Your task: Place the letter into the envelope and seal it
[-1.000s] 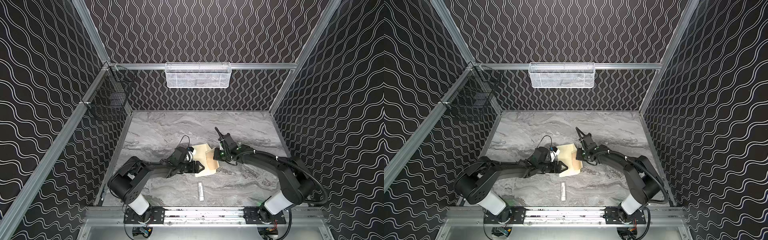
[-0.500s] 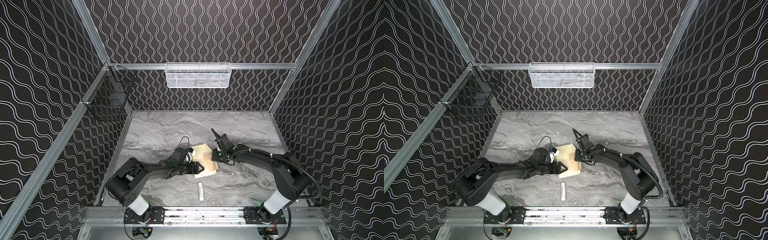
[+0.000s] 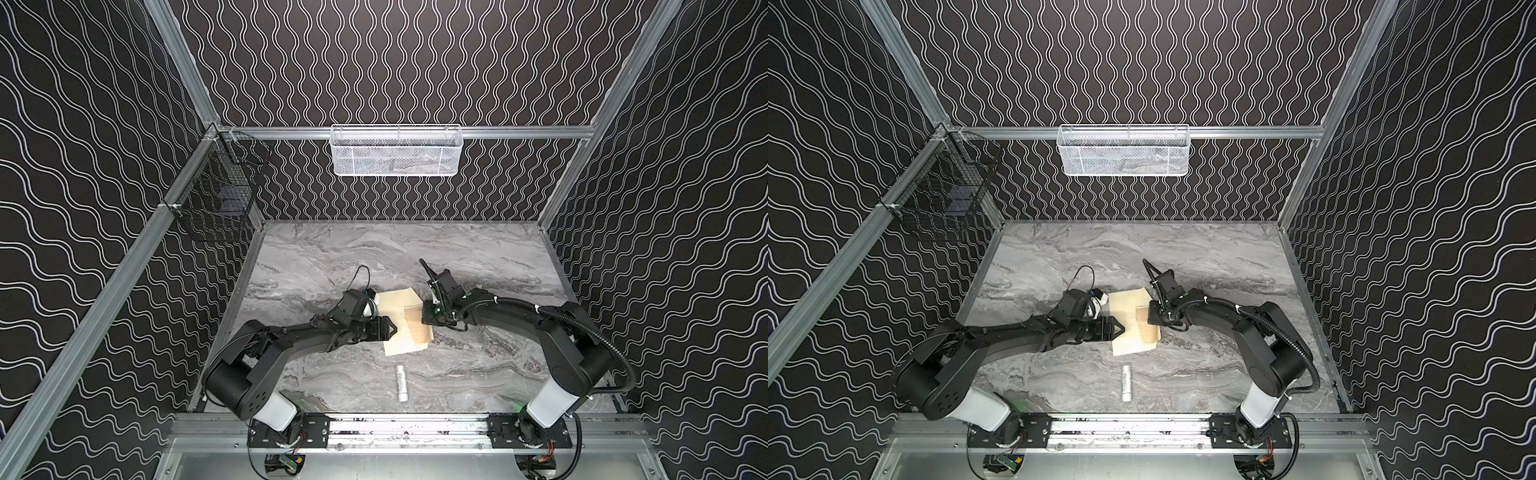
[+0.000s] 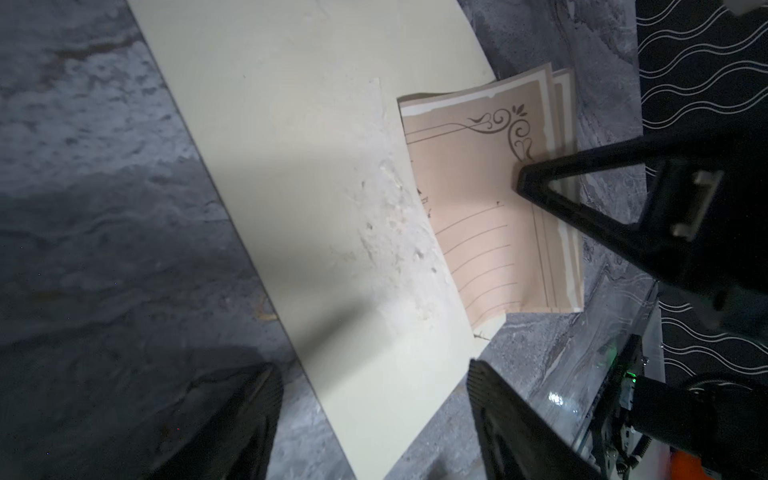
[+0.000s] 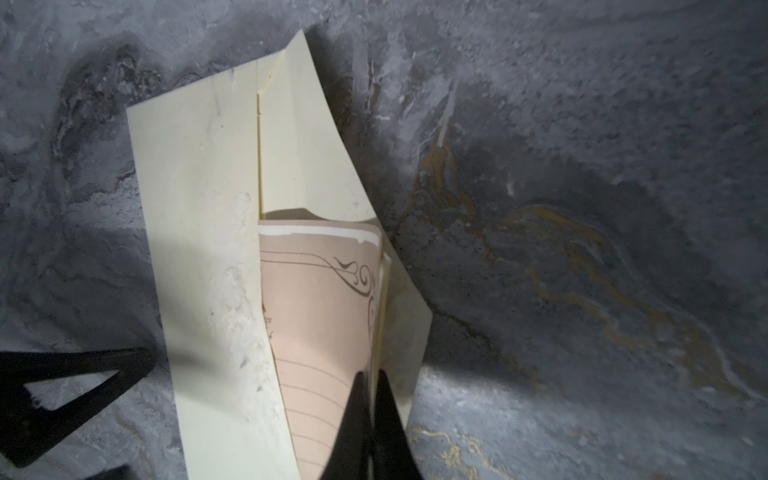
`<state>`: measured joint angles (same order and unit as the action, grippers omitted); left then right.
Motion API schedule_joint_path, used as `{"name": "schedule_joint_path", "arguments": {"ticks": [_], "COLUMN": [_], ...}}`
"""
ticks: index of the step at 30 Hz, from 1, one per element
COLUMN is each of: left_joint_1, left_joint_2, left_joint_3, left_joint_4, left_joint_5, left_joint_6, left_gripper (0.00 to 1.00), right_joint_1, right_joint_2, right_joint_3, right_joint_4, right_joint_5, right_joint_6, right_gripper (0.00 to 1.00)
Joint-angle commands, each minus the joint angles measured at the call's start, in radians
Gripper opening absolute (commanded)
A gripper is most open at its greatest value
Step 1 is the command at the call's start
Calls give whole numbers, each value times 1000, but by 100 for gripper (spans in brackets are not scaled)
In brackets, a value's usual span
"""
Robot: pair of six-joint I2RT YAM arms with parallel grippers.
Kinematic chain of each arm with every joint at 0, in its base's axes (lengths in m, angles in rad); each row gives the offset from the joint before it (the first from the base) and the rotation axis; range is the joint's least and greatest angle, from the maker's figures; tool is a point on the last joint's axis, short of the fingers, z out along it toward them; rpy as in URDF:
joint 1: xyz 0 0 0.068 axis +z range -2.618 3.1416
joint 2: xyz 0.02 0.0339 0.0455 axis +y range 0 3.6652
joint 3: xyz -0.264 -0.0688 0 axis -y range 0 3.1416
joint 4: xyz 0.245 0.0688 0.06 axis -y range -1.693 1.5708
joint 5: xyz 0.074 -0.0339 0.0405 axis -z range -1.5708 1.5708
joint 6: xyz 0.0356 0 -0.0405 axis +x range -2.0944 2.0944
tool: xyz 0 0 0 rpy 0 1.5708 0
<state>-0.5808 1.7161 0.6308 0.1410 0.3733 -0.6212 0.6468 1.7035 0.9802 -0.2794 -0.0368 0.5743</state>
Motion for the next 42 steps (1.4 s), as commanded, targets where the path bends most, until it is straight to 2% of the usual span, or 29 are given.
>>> {"name": "schedule_joint_path", "arguments": {"ticks": [1,13,26,42], "left_joint_1": [2,2,2,1], "left_joint_2": [36,87,49,87], "left_joint_3": [25,14,5,14], "left_joint_4": [36,57,30,62], "left_joint_5": [29,45,39,78], "left_joint_6": [28,30,41,35], "left_gripper": [73,72,72,70], "right_joint_1": [7,12,14,17], "right_joint_2": [6,53,-44,28], "right_joint_3": [7,11,-16,-13], "right_joint_4": [11,40,-33,77], "right_joint_5": [-5,-41,31,-100], "right_joint_6": [-4,-17,-6,-26], "right_gripper": [0,0,0,0]}}
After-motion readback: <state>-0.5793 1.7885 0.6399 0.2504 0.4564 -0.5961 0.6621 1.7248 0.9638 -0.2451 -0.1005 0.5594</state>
